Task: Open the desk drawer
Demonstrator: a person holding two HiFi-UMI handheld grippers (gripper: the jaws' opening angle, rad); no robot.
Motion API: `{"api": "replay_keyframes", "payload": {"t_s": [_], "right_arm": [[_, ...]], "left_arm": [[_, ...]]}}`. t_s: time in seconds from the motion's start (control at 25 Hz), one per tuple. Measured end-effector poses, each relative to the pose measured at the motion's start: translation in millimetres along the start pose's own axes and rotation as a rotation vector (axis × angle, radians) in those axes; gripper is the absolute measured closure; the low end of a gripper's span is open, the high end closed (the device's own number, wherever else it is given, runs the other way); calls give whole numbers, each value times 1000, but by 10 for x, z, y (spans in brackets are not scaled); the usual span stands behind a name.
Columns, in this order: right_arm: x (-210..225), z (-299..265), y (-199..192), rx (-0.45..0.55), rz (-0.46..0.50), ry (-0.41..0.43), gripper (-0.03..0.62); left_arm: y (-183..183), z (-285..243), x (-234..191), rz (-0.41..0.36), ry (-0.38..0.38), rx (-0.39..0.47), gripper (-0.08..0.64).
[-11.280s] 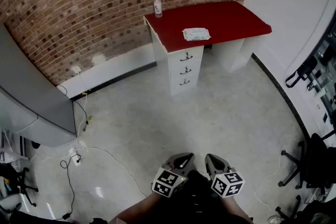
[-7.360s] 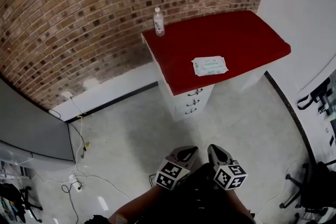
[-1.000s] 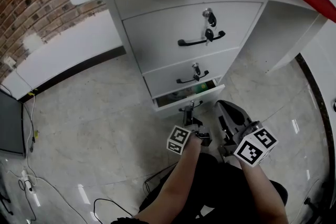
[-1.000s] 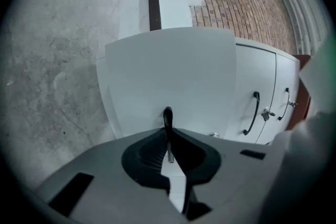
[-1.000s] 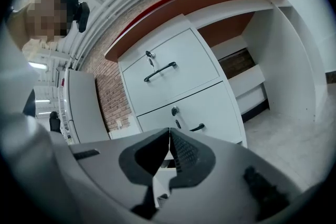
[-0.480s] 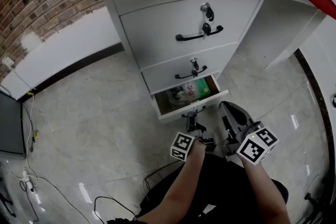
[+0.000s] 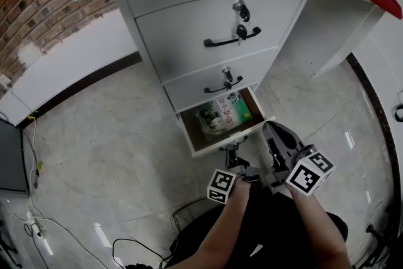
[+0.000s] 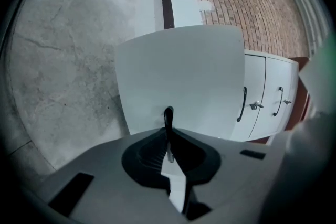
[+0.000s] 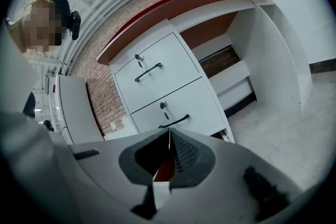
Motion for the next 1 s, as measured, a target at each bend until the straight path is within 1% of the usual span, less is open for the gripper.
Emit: {"api": "replay_keyframes", "payload": {"t_s": [0.2,0.32,0.44,0.56,0.6,0.72,0.88,0.96,1.0], "right_arm": [[-22,4,-50,-16,32,1,578],[-15,-33,-114,-23,24,-6,579],[-55,-68,-115,-28,27,10,579],[-95,-77,-73,-32,62,25,578],[-100,-78,-68,-31,68,25,580],[-106,-97,-56,-24,63,27,579],[-107,-133,-107,-41,67,36,579],[-113,-152,-142,-60,90,43,578],[-114,-153,-154,-64,99,45,578]], "left_arm": [[7,76,-112,2,46,-16,535],[12,81,-171,6,73,-34,534],[2,97,-239,-28,112,-59,532],[4,73,-328,-61,154,-84,532],[11,72,-347,-59,154,-85,520],[34,90,-349,-49,144,-86,520],[73,210,-326,-27,167,-85,518],[83,266,-284,-17,151,-87,500],[86,295,-246,-26,141,-90,495]]}}
Point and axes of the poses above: the fingertips, and each gripper's own axes: z backward along the fingers, x to its right, y out of its top, the point moved 4 cm from there along z, backward along the fingers, and after that the axes turned 3 degrees about z, right-handed, at the moved point
